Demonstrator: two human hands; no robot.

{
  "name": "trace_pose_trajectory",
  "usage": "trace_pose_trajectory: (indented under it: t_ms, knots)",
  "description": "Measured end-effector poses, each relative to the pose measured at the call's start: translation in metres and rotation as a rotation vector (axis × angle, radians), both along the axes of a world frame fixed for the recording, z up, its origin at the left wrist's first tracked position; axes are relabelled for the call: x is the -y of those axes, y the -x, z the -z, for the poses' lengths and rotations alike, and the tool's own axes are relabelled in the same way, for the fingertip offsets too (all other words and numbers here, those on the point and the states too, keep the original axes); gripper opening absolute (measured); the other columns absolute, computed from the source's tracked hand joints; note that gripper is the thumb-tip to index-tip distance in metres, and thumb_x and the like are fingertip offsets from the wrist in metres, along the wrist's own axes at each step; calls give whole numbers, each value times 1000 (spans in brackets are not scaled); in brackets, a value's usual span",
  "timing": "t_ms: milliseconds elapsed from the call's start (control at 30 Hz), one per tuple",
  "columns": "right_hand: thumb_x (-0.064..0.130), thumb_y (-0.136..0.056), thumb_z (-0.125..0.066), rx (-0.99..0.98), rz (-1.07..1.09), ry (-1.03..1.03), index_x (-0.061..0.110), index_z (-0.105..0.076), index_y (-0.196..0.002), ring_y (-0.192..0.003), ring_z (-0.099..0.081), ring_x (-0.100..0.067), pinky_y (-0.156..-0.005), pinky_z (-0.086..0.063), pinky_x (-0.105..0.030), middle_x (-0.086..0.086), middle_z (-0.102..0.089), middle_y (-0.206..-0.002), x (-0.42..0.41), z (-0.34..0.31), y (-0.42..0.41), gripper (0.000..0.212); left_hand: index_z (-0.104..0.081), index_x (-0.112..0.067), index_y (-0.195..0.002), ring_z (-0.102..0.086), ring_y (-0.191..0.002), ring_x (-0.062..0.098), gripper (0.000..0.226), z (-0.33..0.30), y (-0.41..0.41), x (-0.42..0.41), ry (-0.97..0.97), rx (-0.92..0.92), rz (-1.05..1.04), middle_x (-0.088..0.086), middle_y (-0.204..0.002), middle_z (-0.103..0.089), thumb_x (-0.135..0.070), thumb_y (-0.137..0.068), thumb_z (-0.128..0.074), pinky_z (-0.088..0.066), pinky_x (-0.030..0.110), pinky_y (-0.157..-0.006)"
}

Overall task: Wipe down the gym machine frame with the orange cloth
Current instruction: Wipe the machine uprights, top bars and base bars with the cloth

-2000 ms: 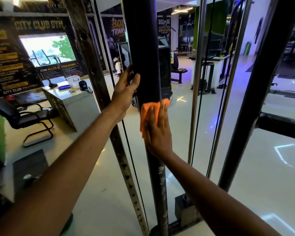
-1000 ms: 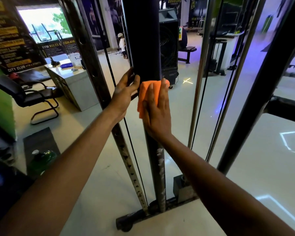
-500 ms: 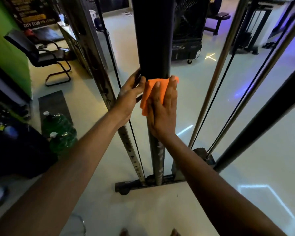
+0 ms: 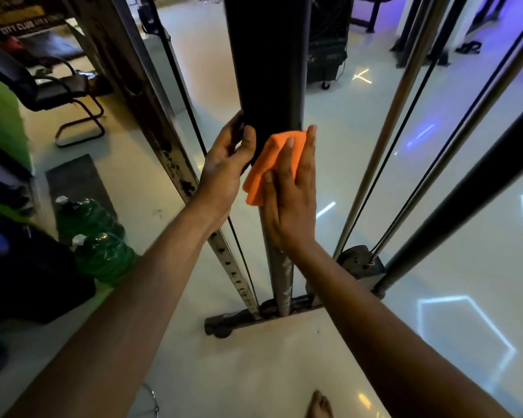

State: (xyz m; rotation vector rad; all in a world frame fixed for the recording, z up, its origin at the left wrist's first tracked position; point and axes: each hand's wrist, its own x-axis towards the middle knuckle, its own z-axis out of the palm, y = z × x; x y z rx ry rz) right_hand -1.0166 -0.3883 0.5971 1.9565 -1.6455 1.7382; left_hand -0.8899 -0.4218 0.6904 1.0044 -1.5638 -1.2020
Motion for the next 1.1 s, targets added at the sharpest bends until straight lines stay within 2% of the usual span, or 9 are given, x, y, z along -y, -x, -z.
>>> trace_pose_trajectory:
  t_ms: [100,267,367,533,667,767,833,967,1100]
  knots:
    - [22,-112,-61,-45,34,-22,44,17,-169,-168,-2,-43,-123,-37,-68,-13,16,-180,-4,26,-2,99,-45,-37,-160,-59,-140,10,55,14,0,0,24,-17,6,-15,-153,-60,-55,-108,-50,-54,39,-114]
    - [19,-109,-64,-147,21,-212,44,16,-169,-167,3,-44,-116,-41,-73,-7,25,-179,-40,105,-1,104,-44,-37,-161,-53,-146,16,51,46,-1,-3,29,-42,45,-11,-157,-56,-47,-111,-51,-49,45,-120]
    - [29,-114,-54,-94,-10,-178,42,14,-170,-168,7,-37,-120,-37,-74,-3,26,-179,-40,81,-5,89,-45,-35,-160,-55,-145,16,50,48,-2,-5,27,-47,36,-11,-157,-57,-44,-112,-52,-50,44,-118]
    - [37,-115,-49,40,6,-56,28,1,-172,-169,-3,-33,-123,-39,-68,-4,15,-182,-10,30,-3,77,-47,-42,-159,-54,-144,16,57,45,-4,-2,53,12,11,-15,-156,-57,-60,-104,-52,-49,49,-118]
    - [36,-109,-61,-143,5,-131,34,6,-173,-167,-7,-40,-115,-47,-67,-5,20,-181,-33,103,8,92,-48,-34,-159,-56,-141,11,48,64,-5,-2,43,-19,62,-10,-154,-59,-45,-112,-50,-49,36,-115]
    - [39,-107,-56,-188,-28,-207,41,13,-171,-164,-15,-45,-113,-45,-71,-2,23,-180,-53,161,15,94,-51,-33,-155,-57,-139,14,45,93,-4,-9,-15,-12,71,-9,-149,-63,-45,-112,-50,-44,46,-122]
    - [42,-111,-54,-161,-18,-162,40,11,-172,-166,-8,-43,-117,-42,-71,-1,24,-180,-42,161,12,89,-55,-33,-151,-59,-138,19,43,110,-1,-10,-34,-23,78,-8,-146,-65,-49,-112,-49,-41,51,-123]
    - [50,-111,-51,-145,44,-17,30,2,-175,-168,6,-36,-124,-35,-69,-4,21,-181,-11,141,8,85,-64,-35,-136,-63,-131,24,36,137,6,-5,-10,-100,82,-5,-139,-69,-53,-112,-45,-45,49,-121]
    - [34,-106,-66,-254,70,86,24,-5,-175,-168,13,-36,-125,-33,-69,-5,19,-181,-9,202,12,93,-66,-33,-136,-64,-129,20,33,168,7,7,95,-149,66,-8,-133,-74,-47,-113,-46,-47,43,-117]
